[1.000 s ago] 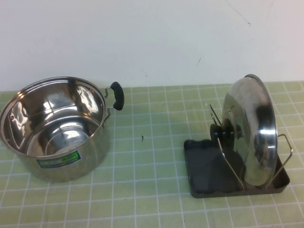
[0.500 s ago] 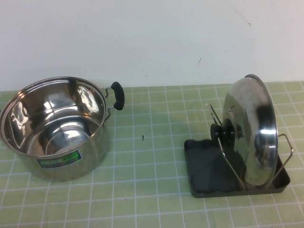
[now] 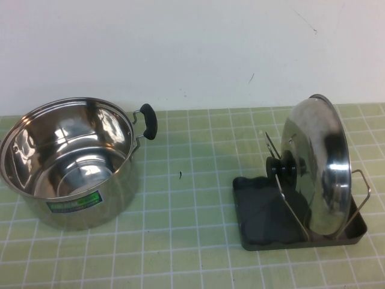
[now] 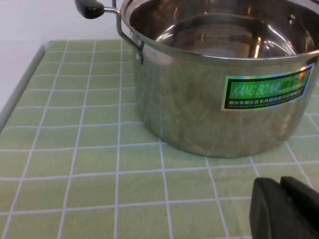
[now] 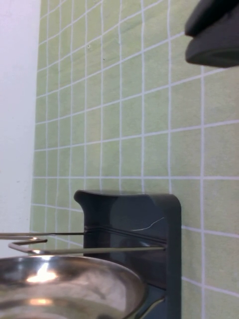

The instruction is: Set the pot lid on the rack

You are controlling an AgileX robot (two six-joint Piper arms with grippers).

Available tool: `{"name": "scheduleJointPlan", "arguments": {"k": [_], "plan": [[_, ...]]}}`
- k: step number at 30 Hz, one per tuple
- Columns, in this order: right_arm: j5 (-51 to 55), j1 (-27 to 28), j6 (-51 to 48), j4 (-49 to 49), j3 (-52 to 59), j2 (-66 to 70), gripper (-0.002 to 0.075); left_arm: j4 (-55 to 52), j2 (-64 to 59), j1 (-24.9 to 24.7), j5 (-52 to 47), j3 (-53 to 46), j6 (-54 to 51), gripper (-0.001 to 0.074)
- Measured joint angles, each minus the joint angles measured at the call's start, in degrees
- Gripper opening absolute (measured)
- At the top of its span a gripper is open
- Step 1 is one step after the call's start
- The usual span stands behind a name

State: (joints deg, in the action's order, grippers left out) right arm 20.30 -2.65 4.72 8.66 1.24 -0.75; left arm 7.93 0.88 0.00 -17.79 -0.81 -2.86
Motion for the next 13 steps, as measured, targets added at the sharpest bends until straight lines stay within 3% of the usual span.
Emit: {"name": "scheduleJointPlan", "arguments": {"k": [13], "plan": [[0.0, 0.0, 0.0, 0.0, 0.0, 0.0, 0.0029, 2.0, 0.0, 0.0, 0.6, -0.2, -0.1, -0.0002]]}}
